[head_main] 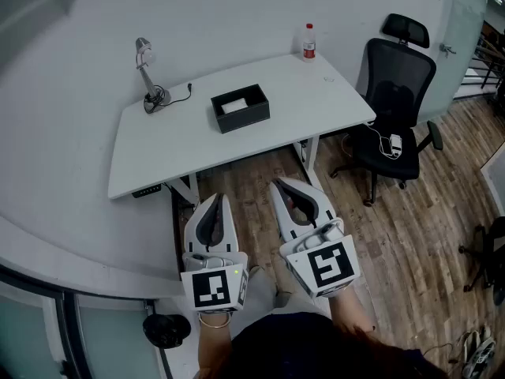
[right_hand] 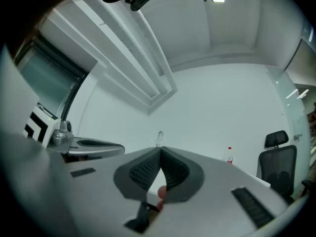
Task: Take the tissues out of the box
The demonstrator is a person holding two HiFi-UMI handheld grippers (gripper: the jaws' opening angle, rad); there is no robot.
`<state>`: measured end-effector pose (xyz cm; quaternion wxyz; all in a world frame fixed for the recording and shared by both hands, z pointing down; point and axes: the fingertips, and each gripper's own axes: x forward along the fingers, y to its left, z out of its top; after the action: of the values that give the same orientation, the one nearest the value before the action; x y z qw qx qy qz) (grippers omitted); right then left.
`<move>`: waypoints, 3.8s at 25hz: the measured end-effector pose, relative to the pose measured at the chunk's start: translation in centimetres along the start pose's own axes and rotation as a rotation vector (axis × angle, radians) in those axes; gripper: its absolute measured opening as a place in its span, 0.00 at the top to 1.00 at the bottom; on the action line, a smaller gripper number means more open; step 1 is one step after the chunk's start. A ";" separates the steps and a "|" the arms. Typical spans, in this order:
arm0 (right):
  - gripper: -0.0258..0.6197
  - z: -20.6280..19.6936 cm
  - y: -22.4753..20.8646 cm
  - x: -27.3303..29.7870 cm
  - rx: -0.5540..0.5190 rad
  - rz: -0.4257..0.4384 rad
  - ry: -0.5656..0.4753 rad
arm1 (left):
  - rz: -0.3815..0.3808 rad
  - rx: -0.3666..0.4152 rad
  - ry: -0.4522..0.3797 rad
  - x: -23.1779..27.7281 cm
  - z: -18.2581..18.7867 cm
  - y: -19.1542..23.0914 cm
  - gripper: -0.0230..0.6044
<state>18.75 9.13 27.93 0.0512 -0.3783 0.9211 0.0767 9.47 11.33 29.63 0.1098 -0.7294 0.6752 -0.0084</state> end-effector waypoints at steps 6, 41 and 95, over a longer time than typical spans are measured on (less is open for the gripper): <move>0.93 0.2 0.4 0.1 0.006 0.013 -0.017 | -0.010 0.000 -0.007 0.0 0.6 0.0 0.93; 0.93 -4.0 -0.7 16.2 -0.046 -0.022 0.116 | -0.127 -0.078 0.017 12.0 -3.1 9.8 0.93; 0.68 -12.8 -8.3 35.1 -0.059 -0.098 0.363 | -0.253 -0.129 0.086 29.0 -10.1 19.7 0.93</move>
<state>-0.69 -23.16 34.30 -0.1235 -0.4317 0.8930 0.0317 -8.92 -20.04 32.15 0.0319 -0.8130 0.5813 -0.0100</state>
